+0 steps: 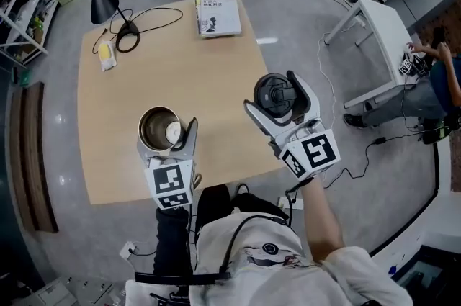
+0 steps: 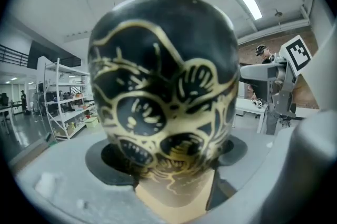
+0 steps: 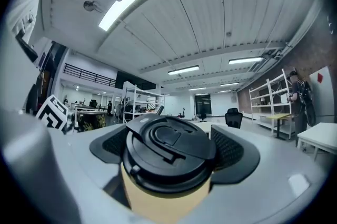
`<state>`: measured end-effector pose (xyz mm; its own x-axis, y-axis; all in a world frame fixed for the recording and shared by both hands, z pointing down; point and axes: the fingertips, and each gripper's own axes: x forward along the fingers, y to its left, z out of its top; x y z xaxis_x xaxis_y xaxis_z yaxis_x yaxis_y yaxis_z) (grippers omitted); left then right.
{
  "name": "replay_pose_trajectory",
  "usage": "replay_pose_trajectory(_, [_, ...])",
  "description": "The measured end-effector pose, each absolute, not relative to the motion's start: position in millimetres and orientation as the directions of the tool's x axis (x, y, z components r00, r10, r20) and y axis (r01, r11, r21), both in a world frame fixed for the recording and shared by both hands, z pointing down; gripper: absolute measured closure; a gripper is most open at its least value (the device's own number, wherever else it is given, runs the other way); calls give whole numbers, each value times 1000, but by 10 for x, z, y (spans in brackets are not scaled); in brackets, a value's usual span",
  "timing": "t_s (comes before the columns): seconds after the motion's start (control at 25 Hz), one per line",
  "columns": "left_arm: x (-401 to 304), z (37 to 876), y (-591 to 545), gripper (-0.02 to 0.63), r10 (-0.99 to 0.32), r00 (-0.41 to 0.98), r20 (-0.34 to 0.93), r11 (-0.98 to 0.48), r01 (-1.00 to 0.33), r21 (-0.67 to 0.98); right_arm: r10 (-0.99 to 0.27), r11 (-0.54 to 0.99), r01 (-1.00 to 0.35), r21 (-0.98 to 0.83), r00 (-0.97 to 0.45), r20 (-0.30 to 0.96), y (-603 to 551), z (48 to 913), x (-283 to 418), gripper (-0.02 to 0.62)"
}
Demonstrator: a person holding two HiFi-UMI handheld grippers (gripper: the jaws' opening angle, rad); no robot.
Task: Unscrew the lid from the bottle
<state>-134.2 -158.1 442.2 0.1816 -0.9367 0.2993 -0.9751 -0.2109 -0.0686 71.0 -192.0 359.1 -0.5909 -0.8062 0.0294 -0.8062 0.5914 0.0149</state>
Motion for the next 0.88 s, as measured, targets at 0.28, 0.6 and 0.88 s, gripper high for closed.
replay_pose_trajectory(0.28, [-1078,4289,-1118,195,-937,135,323,-175,-980,-97,-819,574,-819,10,-573,24,-1552,3703,1131,115])
replay_pose_trajectory(0.6, [-750,4202,-970,195,-930,190,316,-230,-969,-93,-843,538,-842,28,-539,-1,-1364,3517,1360,115])
replay_pose_trajectory(0.88, [-801,3977,-1038,195,-936,221,276,-269,-951,-151,-858,513,-858,35,-514,-21,-1447,3382,1207,115])
